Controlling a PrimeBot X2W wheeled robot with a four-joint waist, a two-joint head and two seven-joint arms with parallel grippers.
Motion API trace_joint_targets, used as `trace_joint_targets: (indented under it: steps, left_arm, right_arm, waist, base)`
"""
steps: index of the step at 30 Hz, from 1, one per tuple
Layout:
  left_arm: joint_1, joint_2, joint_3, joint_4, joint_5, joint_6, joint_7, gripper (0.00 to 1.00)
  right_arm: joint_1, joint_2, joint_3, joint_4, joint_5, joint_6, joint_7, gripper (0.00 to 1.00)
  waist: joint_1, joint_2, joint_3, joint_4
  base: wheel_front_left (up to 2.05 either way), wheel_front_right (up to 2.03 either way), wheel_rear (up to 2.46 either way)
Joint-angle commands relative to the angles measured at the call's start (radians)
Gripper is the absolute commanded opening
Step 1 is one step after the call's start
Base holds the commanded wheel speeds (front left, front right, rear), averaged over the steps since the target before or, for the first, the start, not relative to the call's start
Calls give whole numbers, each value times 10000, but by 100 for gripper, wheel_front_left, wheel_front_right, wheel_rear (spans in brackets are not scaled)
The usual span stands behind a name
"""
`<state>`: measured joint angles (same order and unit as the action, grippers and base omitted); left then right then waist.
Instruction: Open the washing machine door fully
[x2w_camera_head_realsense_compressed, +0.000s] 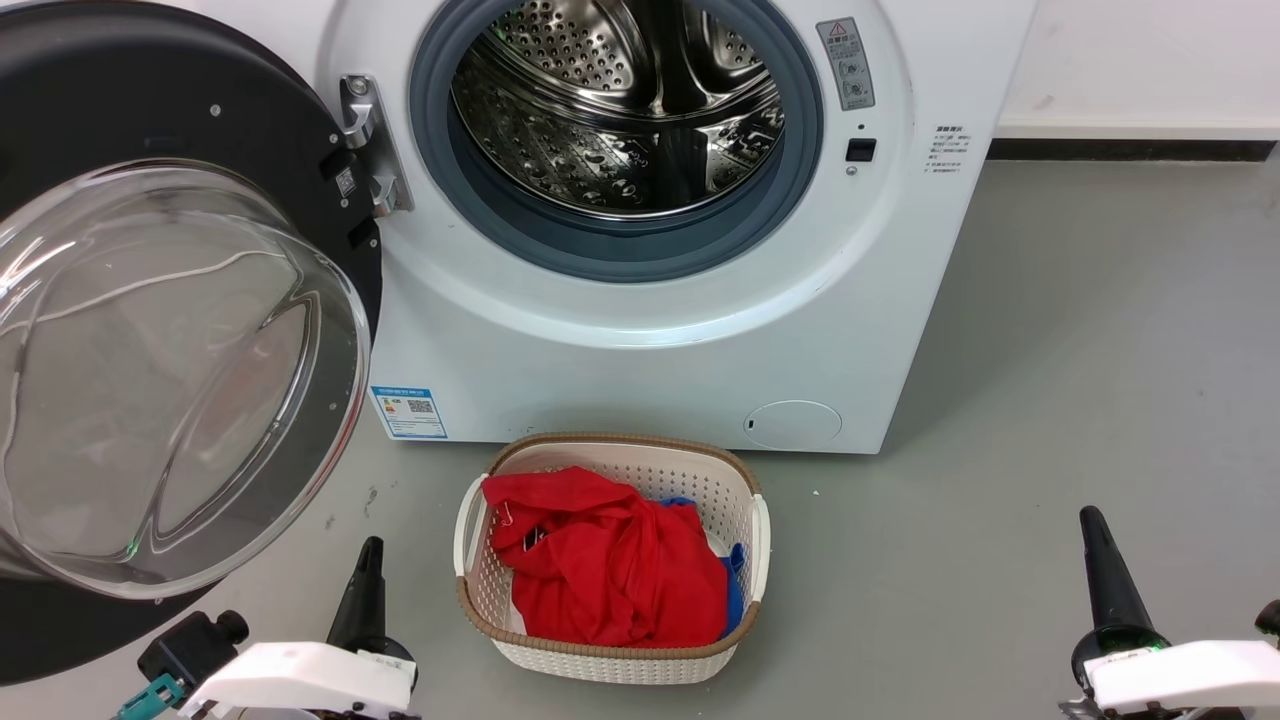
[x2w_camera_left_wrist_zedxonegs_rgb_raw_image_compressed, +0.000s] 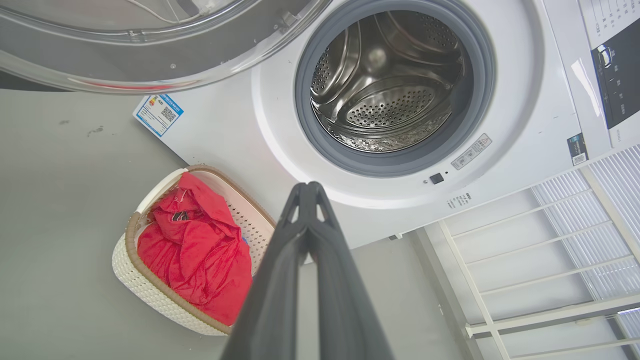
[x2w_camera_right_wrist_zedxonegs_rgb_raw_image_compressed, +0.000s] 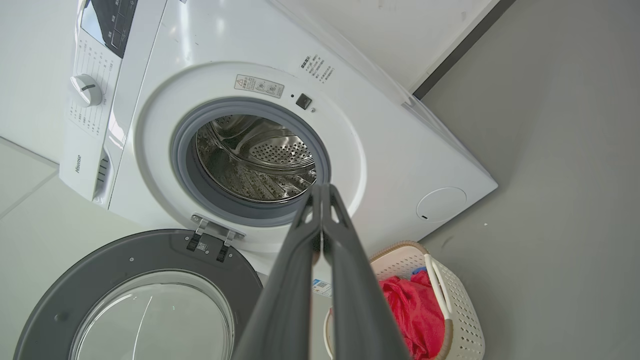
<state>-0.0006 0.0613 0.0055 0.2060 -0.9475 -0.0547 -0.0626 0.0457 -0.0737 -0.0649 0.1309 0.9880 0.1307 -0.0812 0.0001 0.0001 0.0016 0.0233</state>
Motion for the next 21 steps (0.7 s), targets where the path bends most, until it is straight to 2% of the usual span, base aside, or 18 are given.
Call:
trace_joint_targets:
  steps: [1, 21]
  left_arm:
    - [-258, 61, 64, -57, -326, -84, 70, 0]
    - [-573, 58, 361, 96, -2593, -345, 617, 0]
  right_arm:
    - [-255, -84, 5, -23, 341, 1, 66, 0]
    - [-739, -86, -27, 376, 2535, 2, 621, 0]
  waist:
    - [-1, -1, 0, -5]
    - [-1, -1, 5, -70]
  base:
    - [0, 0, 0]
    - [0, 0, 0]
